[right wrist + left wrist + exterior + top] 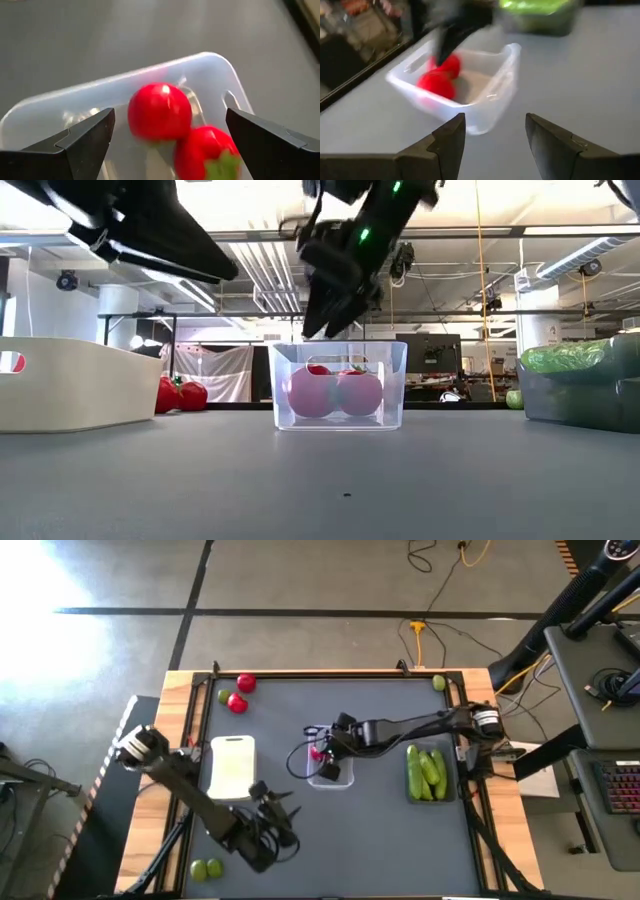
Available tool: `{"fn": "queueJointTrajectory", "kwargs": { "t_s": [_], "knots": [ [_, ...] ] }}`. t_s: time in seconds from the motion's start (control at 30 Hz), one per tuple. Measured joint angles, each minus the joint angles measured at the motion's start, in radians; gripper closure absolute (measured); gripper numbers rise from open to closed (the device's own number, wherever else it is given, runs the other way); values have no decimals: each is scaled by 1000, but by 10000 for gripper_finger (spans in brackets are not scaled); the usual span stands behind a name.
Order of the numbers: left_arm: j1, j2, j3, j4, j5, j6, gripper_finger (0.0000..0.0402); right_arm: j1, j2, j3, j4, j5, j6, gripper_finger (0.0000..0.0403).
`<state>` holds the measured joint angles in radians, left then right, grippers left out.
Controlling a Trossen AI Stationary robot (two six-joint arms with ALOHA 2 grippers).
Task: Sort produce into baskets
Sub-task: Put the red tomato into the transparent bin
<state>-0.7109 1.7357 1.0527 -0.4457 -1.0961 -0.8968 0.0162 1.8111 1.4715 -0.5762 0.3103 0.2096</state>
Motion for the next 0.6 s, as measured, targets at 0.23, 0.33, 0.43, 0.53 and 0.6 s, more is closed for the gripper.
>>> {"fn": "queueJointTrajectory", "kwargs": {
  "t_s": [0.23,0.33,0.43,0.53,0.6],
  "knots": [
    [190,-199,0,-416,177,-187,212,118,-139,-11,-154,128,23,28],
    [325,-256,0,-550,233,-230,212,189,-180,-42,-182,198,65,28],
    [482,-293,0,-630,310,-189,212,259,-214,-87,-185,262,113,28],
    [648,-298,0,-670,354,-153,212,319,-230,-133,-186,304,166,28],
    [754,-291,-2,-680,358,-133,212,351,-231,-165,-192,313,201,28]
  ]
}}
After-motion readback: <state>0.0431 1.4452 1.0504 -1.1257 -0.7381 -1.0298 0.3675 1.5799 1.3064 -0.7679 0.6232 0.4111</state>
